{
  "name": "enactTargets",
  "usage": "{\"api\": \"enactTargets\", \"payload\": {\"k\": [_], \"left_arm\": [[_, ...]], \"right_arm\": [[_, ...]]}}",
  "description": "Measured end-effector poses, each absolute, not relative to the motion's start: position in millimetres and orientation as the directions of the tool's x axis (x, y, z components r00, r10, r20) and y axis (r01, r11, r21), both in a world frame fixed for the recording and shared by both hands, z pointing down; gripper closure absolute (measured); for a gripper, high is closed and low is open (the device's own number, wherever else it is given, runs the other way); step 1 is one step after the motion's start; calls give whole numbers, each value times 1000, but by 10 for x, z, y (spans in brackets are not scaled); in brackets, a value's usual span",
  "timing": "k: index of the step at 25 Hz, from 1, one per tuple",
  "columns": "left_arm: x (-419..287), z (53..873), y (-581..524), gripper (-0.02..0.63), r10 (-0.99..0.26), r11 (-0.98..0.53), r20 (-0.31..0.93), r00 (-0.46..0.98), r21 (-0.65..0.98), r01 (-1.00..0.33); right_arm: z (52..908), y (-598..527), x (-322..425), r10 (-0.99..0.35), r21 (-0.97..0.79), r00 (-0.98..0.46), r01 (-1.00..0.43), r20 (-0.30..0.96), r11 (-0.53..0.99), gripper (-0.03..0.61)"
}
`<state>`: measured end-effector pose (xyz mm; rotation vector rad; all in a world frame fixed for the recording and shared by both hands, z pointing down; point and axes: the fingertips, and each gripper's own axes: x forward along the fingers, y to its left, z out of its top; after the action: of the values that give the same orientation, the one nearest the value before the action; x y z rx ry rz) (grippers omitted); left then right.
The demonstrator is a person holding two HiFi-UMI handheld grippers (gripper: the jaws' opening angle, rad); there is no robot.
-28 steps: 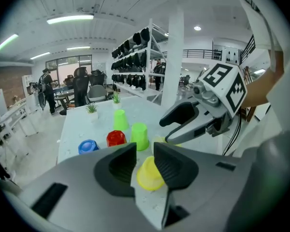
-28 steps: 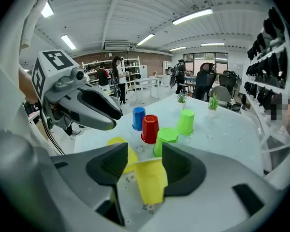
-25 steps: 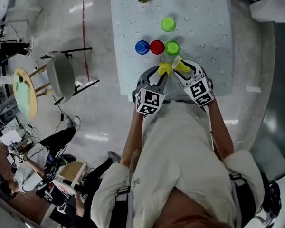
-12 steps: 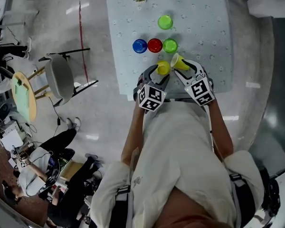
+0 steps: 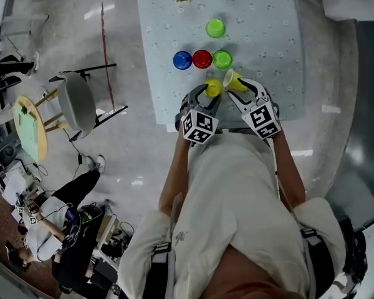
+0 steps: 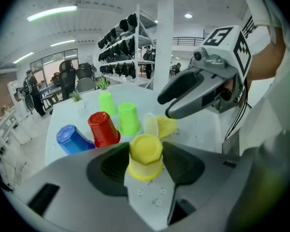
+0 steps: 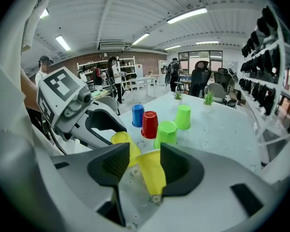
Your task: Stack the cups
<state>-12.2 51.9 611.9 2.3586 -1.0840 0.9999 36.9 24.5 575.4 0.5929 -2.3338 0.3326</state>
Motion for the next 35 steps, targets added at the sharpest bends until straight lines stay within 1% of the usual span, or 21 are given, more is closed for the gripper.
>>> {"api": "enactTargets", "payload": {"k": [16,25,35], "left_arm": [[-175,5990,489,391,-529,-641,707,470,30,-767],[-217,5783,380,391,-561,-634,679,473,14,-773],[-305,5424,234,391,-608,-625,645,463,-28,-780]], "right_arm": [[5709,233,300,-321,-74,-660,-496,679,865,383],[5667,175,265,-324,-60,-665,-486,673,872,387],[5455,106,157,-338,-50,-697,-472,632,880,390]]}}
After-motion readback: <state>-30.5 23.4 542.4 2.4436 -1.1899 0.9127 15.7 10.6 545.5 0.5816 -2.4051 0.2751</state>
